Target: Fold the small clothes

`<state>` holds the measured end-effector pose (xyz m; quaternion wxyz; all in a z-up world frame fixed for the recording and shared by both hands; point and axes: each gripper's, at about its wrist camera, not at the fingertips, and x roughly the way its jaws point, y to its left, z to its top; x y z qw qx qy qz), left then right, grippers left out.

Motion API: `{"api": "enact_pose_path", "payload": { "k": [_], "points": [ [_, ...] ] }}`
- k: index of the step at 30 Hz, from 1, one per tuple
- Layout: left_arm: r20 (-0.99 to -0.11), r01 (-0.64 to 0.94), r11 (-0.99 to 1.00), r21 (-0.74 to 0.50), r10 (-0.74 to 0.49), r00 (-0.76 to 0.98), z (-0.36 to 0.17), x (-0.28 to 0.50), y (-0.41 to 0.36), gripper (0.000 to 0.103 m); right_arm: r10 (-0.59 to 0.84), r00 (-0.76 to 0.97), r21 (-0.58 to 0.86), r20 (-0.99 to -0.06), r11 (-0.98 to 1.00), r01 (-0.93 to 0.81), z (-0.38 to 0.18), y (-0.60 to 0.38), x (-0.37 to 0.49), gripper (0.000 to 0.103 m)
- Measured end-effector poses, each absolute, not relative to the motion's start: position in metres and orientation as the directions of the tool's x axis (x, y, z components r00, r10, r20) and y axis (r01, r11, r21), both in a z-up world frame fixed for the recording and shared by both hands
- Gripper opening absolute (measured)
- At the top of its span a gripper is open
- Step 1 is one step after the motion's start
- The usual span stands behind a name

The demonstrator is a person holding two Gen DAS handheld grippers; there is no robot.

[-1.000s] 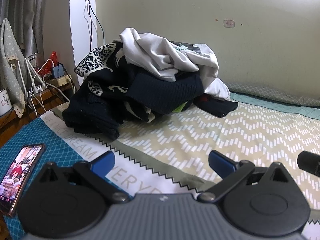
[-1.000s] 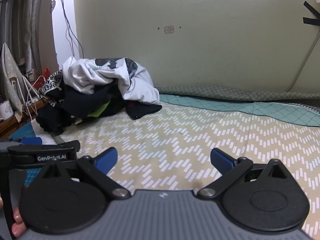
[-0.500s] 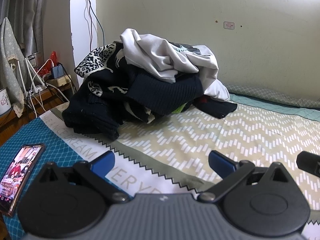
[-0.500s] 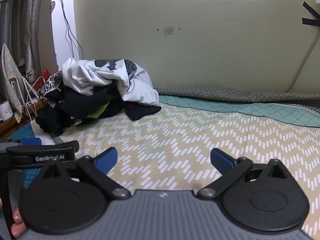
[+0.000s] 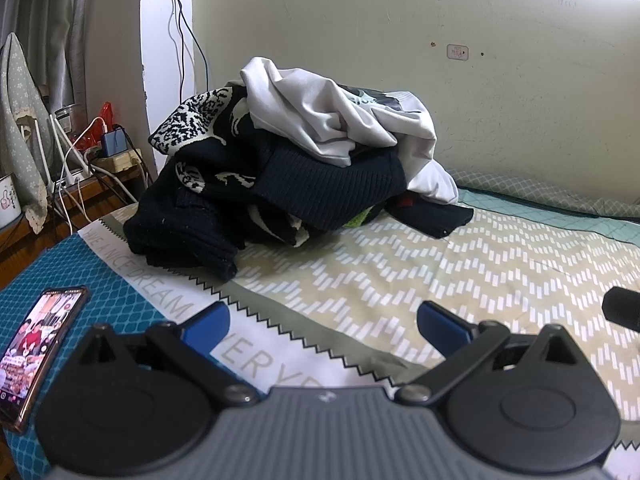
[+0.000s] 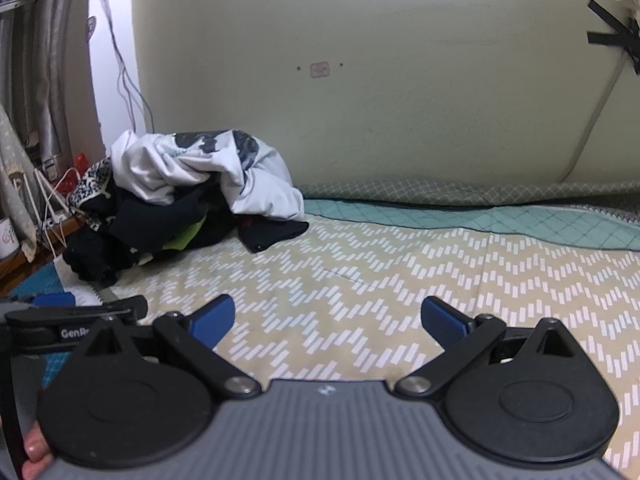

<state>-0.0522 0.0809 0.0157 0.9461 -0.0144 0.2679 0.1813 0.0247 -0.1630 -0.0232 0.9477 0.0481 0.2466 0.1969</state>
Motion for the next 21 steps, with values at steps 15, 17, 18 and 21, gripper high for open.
{"api": "enact_pose_path", "payload": {
  "k": [15, 17, 18, 21],
  "points": [
    [-0.505, -0.345, 0.938, 0.033, 0.313, 0.804, 0.017, -0.054, 0.084, 0.103, 0.417, 0.804, 0.296, -0.424, 0.903, -0.312, -0.027, -0.177, 0.03, 0.095],
    [-0.501, -0.343, 0.939, 0.01, 0.302, 0.811, 0.017, -0.056, 0.088, 0.103, 0.422, 0.807, 0.302, -0.414, 0.9, -0.315, -0.027, -0.177, 0.029, 0.095],
    [-0.499, -0.342, 0.94, -0.004, 0.294, 0.815, 0.017, -0.057, 0.09, 0.103, 0.423, 0.808, 0.304, -0.411, 0.899, -0.316, -0.027, -0.177, 0.028, 0.095],
    [-0.517, -0.315, 0.948, -0.047, 0.247, 0.82, 0.018, -0.055, 0.099, 0.103, 0.423, 0.809, 0.315, -0.408, 0.897, -0.31, -0.027, -0.178, 0.029, 0.095]
  ]
}}
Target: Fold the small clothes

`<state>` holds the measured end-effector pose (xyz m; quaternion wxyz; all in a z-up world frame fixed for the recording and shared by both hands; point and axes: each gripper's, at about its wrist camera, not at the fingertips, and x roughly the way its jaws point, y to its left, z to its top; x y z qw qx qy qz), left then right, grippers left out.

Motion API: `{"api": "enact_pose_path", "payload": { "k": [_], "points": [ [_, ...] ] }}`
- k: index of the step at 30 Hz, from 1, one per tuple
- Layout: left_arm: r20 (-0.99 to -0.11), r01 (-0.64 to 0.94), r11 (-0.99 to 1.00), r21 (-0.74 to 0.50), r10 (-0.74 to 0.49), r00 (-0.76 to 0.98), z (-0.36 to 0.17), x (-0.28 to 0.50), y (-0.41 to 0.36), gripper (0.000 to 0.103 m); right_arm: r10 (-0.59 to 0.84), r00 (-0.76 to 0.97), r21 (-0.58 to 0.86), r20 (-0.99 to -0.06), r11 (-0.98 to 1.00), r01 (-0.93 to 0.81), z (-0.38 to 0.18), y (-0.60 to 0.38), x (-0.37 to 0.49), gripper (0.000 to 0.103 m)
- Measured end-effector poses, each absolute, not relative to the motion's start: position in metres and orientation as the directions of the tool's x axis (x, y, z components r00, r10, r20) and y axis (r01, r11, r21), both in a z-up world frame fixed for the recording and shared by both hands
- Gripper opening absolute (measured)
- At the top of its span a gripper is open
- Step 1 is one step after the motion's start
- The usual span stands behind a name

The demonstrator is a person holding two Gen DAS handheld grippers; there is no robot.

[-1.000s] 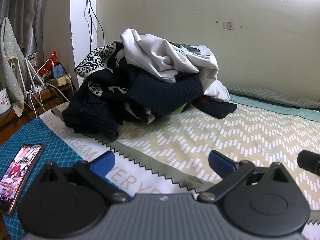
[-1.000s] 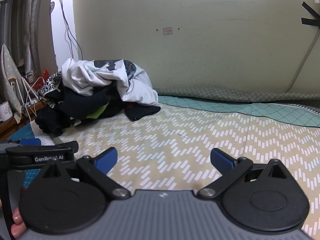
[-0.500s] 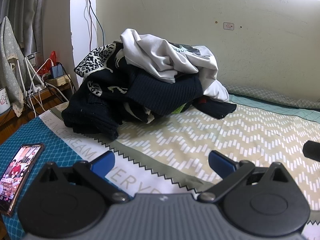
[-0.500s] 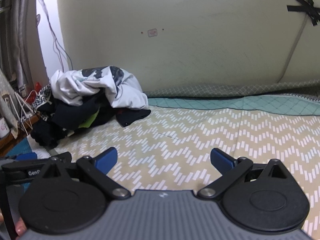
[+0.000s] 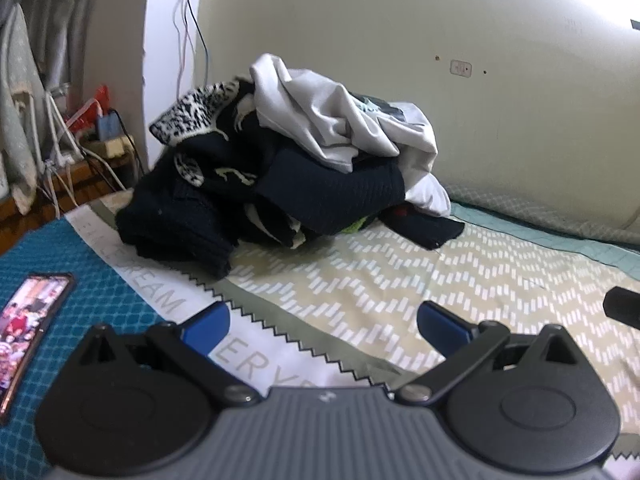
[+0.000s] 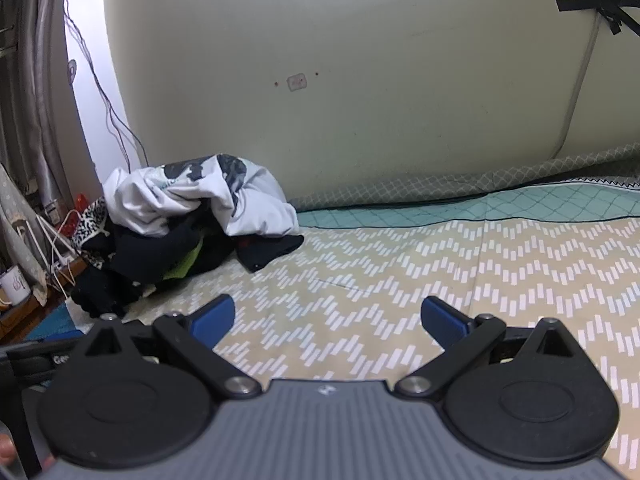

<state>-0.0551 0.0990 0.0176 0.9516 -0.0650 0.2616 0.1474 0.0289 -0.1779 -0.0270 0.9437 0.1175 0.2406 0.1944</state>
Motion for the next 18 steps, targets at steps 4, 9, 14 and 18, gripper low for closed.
{"api": "enact_pose_path", "payload": {
  "k": [4, 9, 14, 18],
  "points": [
    [-0.469, -0.296, 0.955, -0.014, 0.255, 0.846, 0.021, -0.057, 0.114, 0.103, 0.412, 0.811, 0.336, -0.415, 0.898, -0.284, -0.028, -0.182, 0.03, 0.095],
    [-0.37, -0.31, 0.948, 0.067, 0.312, 0.875, 0.025, -0.056, 0.135, 0.103, 0.406, 0.78, 0.26, -0.476, 0.912, -0.317, -0.02, -0.169, 0.04, 0.095],
    [-0.346, -0.378, 0.921, -0.095, 0.325, 0.88, 0.022, -0.063, 0.163, 0.103, 0.502, 0.758, 0.173, -0.417, 0.862, -0.476, 0.037, -0.116, 0.066, 0.093],
    [-0.302, -0.411, 0.886, -0.217, 0.339, 0.891, 0.021, -0.077, 0.182, 0.103, 0.569, 0.718, 0.087, -0.4, 0.804, -0.589, 0.069, -0.044, 0.094, 0.06]
  ]
}}
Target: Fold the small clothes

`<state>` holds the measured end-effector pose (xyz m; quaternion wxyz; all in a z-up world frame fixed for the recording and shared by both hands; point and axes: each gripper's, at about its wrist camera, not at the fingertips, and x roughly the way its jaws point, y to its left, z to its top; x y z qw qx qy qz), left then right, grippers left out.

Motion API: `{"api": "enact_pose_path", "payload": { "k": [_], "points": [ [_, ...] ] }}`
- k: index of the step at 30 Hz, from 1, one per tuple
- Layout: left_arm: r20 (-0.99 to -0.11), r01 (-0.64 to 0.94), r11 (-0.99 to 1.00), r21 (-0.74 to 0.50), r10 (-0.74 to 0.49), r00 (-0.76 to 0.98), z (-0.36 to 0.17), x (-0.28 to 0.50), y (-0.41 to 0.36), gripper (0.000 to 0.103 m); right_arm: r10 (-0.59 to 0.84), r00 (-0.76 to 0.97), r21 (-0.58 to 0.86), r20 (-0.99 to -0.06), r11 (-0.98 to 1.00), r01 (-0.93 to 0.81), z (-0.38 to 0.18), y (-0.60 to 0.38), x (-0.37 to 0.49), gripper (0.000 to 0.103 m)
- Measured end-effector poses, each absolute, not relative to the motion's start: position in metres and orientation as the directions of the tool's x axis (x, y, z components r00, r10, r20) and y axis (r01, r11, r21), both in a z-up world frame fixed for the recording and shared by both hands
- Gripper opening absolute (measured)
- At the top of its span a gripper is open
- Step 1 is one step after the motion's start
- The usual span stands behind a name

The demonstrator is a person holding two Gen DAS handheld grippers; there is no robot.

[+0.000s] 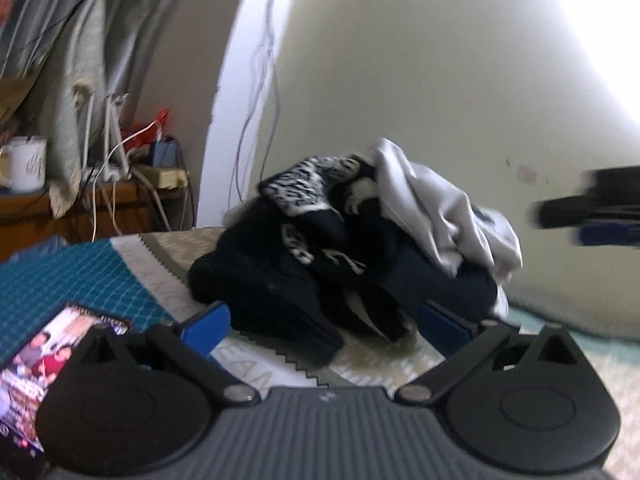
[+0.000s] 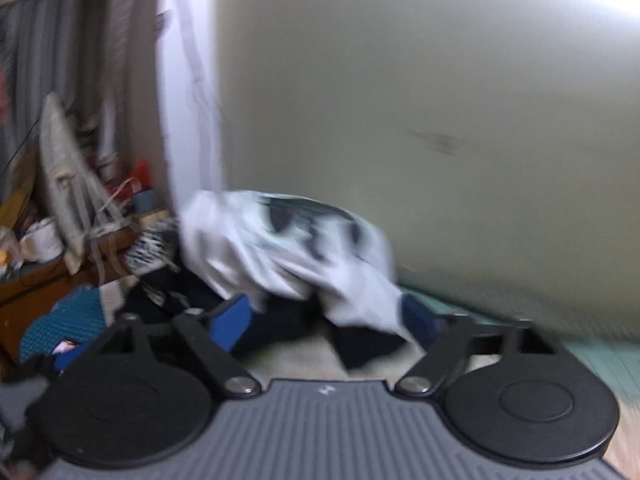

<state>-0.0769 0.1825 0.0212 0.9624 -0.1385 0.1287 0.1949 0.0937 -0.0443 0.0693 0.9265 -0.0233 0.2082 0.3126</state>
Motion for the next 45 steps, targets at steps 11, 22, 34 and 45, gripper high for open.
{"api": "enact_pose_path", "payload": {
  "k": [11, 22, 34, 45],
  "points": [
    [-0.258, -0.403, 0.888, -0.221, 0.346, 0.902, 0.025, -0.086, 0.181, 0.103, 0.506, 0.685, 0.01, -0.524, 0.808, -0.589, 0.058, 0.075, 0.155, 0.0],
    [-0.244, -0.401, 0.886, -0.234, 0.345, 0.906, 0.027, -0.089, 0.187, 0.103, 0.459, 0.872, 0.124, -0.171, 0.888, -0.444, 0.208, -0.052, 0.113, 0.0],
    [-0.302, -0.129, 0.977, -0.168, 0.073, 0.95, 0.065, -0.059, 0.156, 0.103, 0.372, 0.928, 0.025, -0.026, 0.928, -0.372, 0.279, -0.229, -0.004, 0.062],
    [-0.701, -0.091, 0.93, -0.355, -0.2, 0.685, 0.031, 0.088, 0.113, 0.026, 0.406, 0.822, 0.24, -0.4, 0.912, -0.334, 0.055, -0.21, 0.045, 0.076]
  ]
}}
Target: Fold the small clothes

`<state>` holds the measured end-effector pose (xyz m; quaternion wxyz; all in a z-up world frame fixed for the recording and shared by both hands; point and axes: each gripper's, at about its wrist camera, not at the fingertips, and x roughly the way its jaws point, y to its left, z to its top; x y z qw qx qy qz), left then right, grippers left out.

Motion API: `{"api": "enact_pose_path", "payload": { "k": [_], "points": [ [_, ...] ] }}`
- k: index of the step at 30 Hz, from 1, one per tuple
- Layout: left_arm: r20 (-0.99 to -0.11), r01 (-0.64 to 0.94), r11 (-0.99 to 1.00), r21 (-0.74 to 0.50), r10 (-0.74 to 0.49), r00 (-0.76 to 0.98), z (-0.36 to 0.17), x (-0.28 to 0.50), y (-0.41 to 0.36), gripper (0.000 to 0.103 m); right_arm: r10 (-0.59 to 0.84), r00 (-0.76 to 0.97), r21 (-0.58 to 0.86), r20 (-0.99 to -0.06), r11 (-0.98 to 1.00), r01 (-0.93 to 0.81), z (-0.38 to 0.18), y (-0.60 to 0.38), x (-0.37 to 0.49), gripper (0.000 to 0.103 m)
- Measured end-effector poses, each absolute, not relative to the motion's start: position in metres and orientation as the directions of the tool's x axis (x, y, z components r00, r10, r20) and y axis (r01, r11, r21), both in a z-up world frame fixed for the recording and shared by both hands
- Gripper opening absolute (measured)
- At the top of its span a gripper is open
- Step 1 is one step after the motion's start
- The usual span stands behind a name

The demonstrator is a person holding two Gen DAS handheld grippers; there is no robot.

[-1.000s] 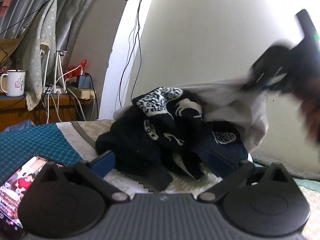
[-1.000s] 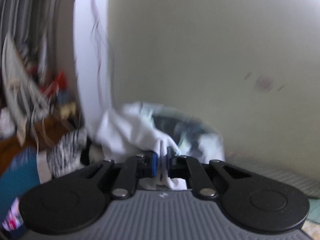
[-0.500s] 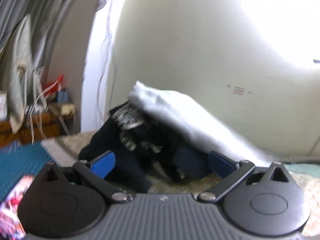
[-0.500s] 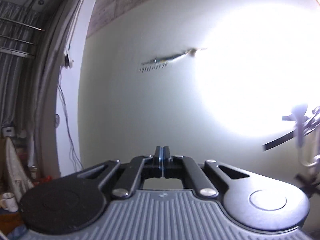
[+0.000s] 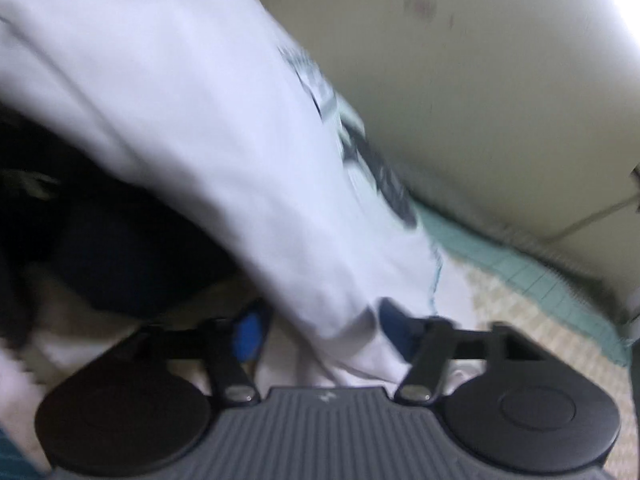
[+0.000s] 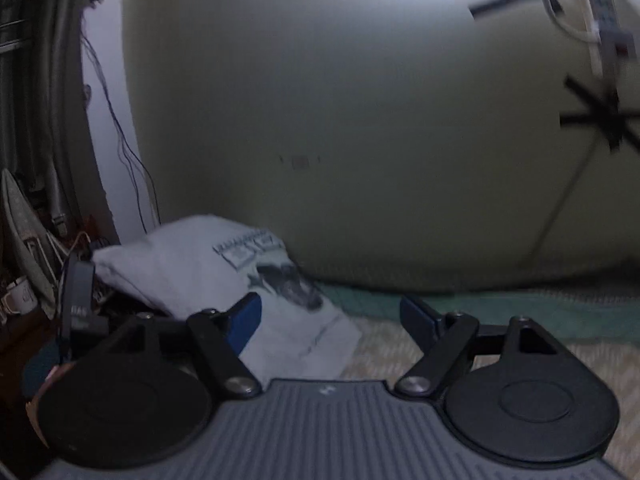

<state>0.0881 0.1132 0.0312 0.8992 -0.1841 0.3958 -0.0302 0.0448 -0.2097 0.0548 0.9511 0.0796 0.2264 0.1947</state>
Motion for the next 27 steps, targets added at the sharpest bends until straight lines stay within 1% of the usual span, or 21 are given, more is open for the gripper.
{"api": "enact_pose_path", "payload": {
  "k": [1, 2, 3, 5, 8, 10, 13, 15, 17, 19, 23, 26, 27],
  "points": [
    [-0.712, -0.096, 0.937, -0.336, -0.186, 0.678, 0.029, 0.093, 0.106, 0.013, 0.398, 0.812, 0.258, -0.427, 0.914, -0.313, 0.036, -0.211, 0.048, 0.076],
    [-0.708, -0.098, 0.939, -0.328, -0.177, 0.683, 0.032, 0.094, 0.102, 0.008, 0.391, 0.804, 0.269, -0.447, 0.916, -0.296, 0.023, -0.214, 0.049, 0.076],
    [-0.687, -0.082, 0.935, -0.345, -0.192, 0.701, 0.041, 0.09, 0.101, 0.007, 0.387, 0.796, 0.276, -0.465, 0.918, -0.285, 0.014, -0.213, 0.05, 0.075],
    [-0.586, 0.009, 0.921, -0.389, -0.255, 0.769, 0.079, 0.067, 0.103, 0.007, 0.384, 0.776, 0.275, -0.5, 0.92, -0.278, -0.002, -0.214, 0.057, 0.075],
    [-0.396, 0.14, 0.923, -0.359, -0.286, 0.873, 0.156, 0.015, 0.11, 0.007, 0.415, 0.746, 0.274, -0.52, 0.909, -0.314, -0.009, -0.209, 0.069, 0.075],
    [-0.28, 0.175, 0.923, -0.343, -0.278, 0.919, 0.209, -0.023, 0.126, 0.007, 0.458, 0.725, 0.308, -0.514, 0.888, -0.343, -0.005, -0.202, 0.077, 0.075],
    [-0.186, 0.212, 0.903, -0.374, -0.297, 0.937, 0.263, -0.06, 0.154, 0.007, 0.528, 0.708, 0.387, -0.469, 0.843, -0.373, -0.006, -0.197, 0.083, 0.075],
    [-0.138, 0.23, 0.911, -0.343, -0.292, 0.947, 0.293, -0.08, 0.161, 0.007, 0.545, 0.712, 0.366, -0.442, 0.834, -0.412, -0.005, -0.183, 0.081, 0.075],
    [-0.106, 0.254, 0.914, -0.317, -0.301, 0.948, 0.315, -0.094, 0.161, 0.007, 0.552, 0.718, 0.315, -0.424, 0.833, -0.454, -0.001, -0.166, 0.074, 0.075],
    [-0.092, 0.269, 0.915, -0.3, -0.309, 0.947, 0.332, -0.106, 0.157, 0.008, 0.574, 0.713, 0.274, -0.403, 0.819, -0.504, 0.003, -0.149, 0.066, 0.075],
    [-0.095, 0.325, 0.907, -0.267, -0.36, 0.928, 0.342, -0.112, 0.124, 0.008, 0.652, 0.668, 0.227, -0.358, 0.755, -0.615, 0.011, -0.117, 0.046, 0.075],
    [-0.076, 0.378, 0.888, -0.262, -0.41, 0.909, 0.351, -0.131, 0.117, 0.008, 0.708, 0.637, 0.194, -0.305, 0.701, -0.686, 0.018, -0.099, 0.029, 0.075],
    [-0.068, 0.388, 0.885, -0.256, -0.417, 0.906, 0.353, -0.134, 0.112, 0.008, 0.719, 0.629, 0.191, -0.296, 0.689, -0.699, 0.02, -0.095, 0.026, 0.071]
  ]
}}
